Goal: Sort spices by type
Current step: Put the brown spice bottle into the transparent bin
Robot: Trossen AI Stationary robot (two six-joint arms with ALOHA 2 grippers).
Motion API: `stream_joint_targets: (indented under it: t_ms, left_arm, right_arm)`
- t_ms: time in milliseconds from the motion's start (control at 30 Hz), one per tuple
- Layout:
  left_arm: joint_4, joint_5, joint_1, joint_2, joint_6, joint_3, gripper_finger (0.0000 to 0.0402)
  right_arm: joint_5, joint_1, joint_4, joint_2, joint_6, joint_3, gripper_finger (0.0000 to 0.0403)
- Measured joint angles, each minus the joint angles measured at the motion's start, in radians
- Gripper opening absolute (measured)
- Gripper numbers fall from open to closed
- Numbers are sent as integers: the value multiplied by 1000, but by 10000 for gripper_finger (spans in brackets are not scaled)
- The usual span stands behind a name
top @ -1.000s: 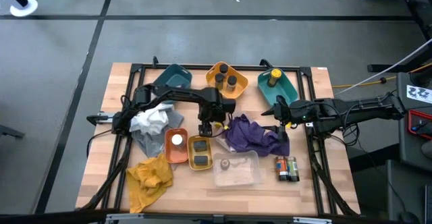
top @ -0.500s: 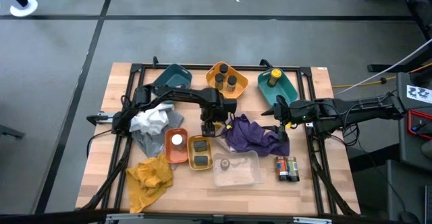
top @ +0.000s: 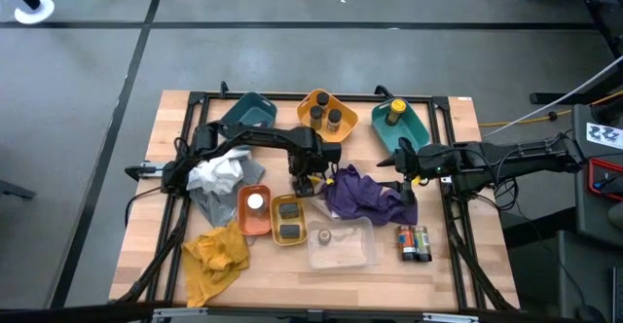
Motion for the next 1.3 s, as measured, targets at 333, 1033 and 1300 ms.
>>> stream_joint_targets:
  t_ms: [333, 1033, 1300]
  left_arm:
    - [4, 0, -2, -1, -53, -50, 233]
    - [44, 0, -9, 0, -16, -62, 171]
    - [-70, 0, -9, 0, 31, 118, 171]
  right_arm:
    - [0, 0, -6, 0, 0, 0, 257]
    - [0, 0, -6, 0, 0, 0, 257]
    - [0, 0, -6, 0, 0, 0, 257]
